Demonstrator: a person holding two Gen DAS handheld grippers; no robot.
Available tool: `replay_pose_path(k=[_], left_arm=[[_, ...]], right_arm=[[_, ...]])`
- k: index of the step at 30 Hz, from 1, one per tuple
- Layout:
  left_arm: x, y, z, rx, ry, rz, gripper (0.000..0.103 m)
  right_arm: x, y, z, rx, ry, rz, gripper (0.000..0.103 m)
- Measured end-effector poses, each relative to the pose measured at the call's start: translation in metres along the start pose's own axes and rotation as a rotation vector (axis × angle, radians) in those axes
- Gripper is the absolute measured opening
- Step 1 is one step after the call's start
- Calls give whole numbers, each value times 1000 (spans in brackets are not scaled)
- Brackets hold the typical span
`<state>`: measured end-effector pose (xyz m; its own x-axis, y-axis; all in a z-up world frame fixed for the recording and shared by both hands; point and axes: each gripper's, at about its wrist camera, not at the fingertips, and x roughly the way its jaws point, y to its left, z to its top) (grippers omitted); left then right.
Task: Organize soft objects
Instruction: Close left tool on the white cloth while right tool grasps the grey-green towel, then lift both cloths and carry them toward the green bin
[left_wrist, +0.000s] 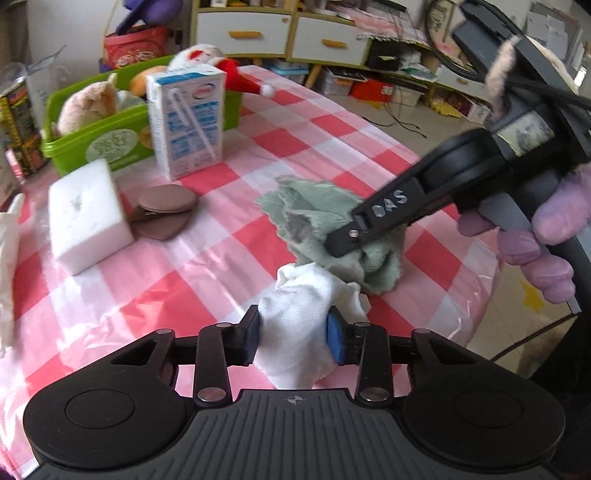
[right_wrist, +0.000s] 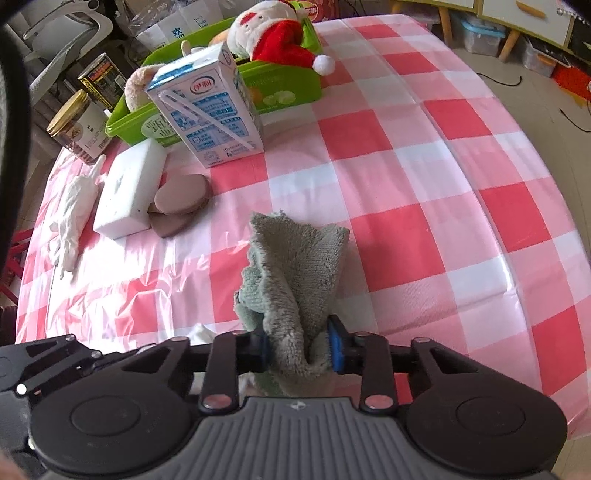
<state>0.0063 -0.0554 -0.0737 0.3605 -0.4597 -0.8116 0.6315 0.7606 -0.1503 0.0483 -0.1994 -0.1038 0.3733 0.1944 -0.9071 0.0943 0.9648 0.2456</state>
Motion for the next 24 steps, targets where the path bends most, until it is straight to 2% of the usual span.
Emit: replay_pose_path(k=[6, 17, 24], left_arm=[[-6, 16, 3, -68, -9, 49, 32], [-25, 48, 11, -209, -52, 140, 30], [-35, 65, 15, -278, -84, 163, 29]], right_arm=[[-2, 0, 2, 8, -21, 2, 6], [-11, -4, 10, 51, -58, 26, 6], [-19, -11, 19, 98, -83, 60, 6]])
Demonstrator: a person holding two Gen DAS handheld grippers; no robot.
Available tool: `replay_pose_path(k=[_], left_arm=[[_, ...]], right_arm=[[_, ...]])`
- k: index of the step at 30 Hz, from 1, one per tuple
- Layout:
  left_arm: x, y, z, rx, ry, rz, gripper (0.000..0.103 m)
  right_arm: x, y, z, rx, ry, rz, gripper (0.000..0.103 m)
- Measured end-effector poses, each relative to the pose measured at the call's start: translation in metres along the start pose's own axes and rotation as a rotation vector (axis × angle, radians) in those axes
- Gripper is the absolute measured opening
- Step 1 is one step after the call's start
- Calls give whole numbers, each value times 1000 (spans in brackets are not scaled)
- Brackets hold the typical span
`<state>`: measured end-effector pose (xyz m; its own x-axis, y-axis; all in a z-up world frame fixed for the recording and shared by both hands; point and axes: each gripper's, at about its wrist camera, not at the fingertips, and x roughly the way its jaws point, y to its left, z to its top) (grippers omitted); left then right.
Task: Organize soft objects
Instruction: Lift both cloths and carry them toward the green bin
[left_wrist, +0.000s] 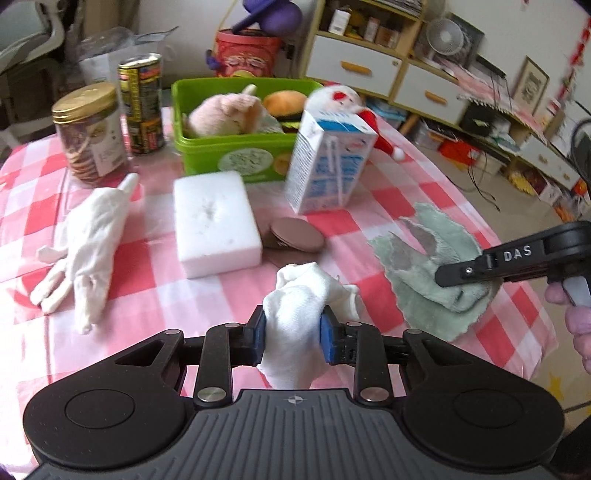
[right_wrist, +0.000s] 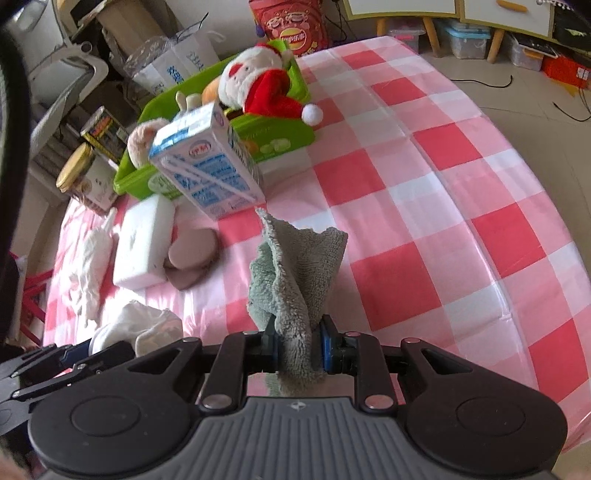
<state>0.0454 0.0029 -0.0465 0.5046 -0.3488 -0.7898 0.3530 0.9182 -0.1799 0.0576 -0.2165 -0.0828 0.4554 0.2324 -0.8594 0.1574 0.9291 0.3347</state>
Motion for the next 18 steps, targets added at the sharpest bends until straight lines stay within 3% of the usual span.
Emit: replay_pose_path(k=[18], left_arm=[[-16, 35, 27, -165, -110, 24, 26]], right_arm=[[-36, -11, 35, 135, -149, 140, 5]])
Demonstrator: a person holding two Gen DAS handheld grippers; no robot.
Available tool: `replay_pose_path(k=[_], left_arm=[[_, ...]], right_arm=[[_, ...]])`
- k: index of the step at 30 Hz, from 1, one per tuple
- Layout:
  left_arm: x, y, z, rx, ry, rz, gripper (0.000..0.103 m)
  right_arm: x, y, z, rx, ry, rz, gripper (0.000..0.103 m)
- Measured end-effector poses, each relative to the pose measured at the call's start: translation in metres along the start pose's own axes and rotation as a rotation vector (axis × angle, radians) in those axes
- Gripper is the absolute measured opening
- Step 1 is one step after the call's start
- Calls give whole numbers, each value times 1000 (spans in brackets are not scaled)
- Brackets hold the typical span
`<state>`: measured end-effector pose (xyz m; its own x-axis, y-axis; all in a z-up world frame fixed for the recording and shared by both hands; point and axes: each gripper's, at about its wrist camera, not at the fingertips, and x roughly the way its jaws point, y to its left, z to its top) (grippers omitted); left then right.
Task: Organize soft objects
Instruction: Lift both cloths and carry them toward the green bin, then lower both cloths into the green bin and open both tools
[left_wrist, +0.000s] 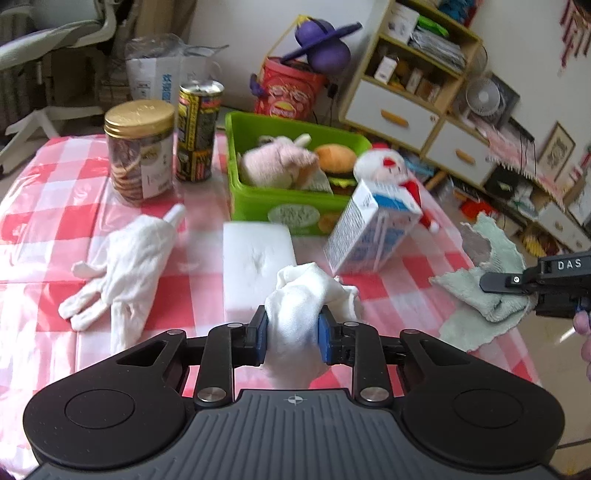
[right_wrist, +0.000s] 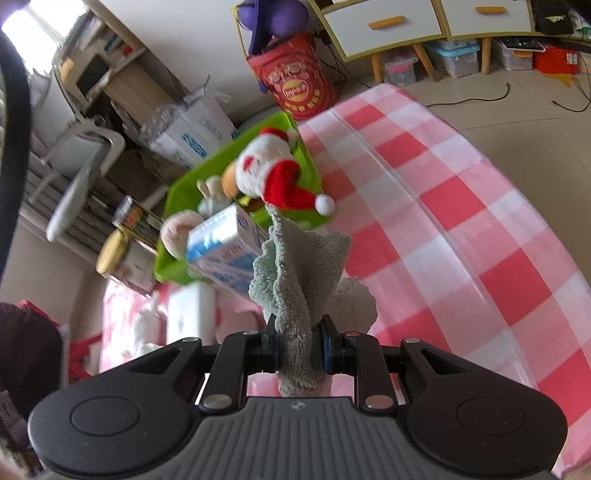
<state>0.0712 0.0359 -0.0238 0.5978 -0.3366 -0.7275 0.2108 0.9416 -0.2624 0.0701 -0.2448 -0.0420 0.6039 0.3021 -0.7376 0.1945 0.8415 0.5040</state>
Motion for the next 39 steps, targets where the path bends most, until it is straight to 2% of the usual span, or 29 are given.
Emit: replay_pose_path(k=[9, 22, 30, 39], left_arm=[[-8, -3, 20, -85, -63, -4, 26], [-2, 0, 77, -25, -137, 55, 26], [32, -8, 121, 52, -184, 105, 26], [91, -14, 150, 136, -200, 180, 26]], right_arm=[[-14, 15, 20, 12, -69, 74, 6], [-18, 57, 77, -98, -159, 134, 6], [15, 81, 111, -171, -168, 175, 6], [79, 95, 130, -257, -94, 198, 6]])
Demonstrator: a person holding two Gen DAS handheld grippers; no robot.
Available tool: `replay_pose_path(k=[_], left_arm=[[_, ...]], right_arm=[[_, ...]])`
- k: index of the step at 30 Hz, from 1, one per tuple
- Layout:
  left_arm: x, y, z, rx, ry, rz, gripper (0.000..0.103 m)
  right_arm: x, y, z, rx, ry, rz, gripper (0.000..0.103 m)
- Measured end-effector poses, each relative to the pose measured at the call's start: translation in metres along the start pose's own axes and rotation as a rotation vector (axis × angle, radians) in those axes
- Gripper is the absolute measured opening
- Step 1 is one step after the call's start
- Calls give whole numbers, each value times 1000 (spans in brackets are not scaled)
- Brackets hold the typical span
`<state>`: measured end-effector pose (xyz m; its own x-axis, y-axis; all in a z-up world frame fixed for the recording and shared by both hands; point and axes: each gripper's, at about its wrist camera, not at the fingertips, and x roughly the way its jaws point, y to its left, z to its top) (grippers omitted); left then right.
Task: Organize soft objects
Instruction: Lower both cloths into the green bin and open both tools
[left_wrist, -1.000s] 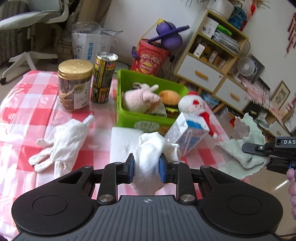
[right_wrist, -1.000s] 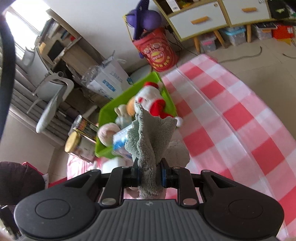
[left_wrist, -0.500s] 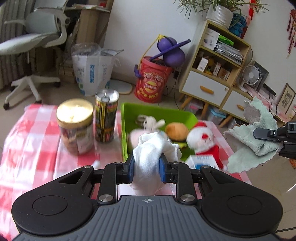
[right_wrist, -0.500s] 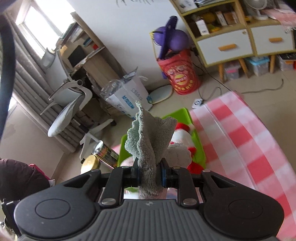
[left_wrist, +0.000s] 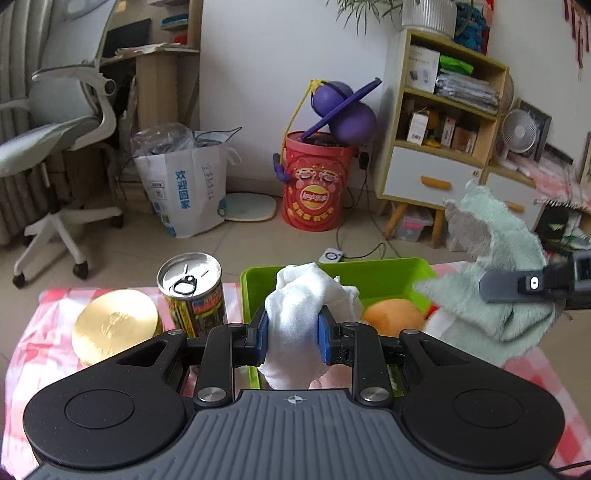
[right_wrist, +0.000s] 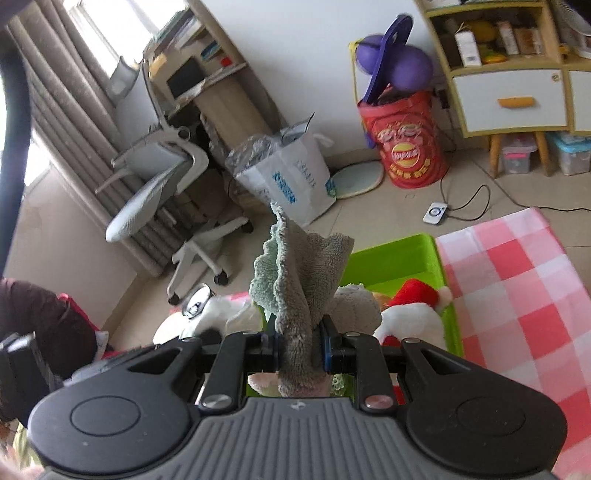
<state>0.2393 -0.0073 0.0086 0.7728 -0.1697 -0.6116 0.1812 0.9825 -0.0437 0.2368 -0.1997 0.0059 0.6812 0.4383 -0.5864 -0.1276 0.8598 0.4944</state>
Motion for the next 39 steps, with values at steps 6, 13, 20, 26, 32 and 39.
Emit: replay_pose_path(k=[6, 13, 20, 26, 32, 39], left_arm=[[28, -2, -3, 44, 20, 32, 26], [49, -7, -10, 82, 56, 48, 26], [61, -13, -14, 122, 81, 76, 26], [65, -17, -16, 124, 75, 85, 26], [57, -17, -16, 106, 46, 82, 38], [34, -20, -19, 111, 22, 68, 58]], right_arm=[[37, -5, -8, -42, 95, 22, 6], [68, -18, -19, -56, 200, -4, 6], [83, -34, -28, -46, 255, -66, 6], [81, -38, -32, -35, 253, -88, 6], [69, -33, -29, -25, 240, -95, 18], [37, -28, -28, 2, 192, -84, 47]])
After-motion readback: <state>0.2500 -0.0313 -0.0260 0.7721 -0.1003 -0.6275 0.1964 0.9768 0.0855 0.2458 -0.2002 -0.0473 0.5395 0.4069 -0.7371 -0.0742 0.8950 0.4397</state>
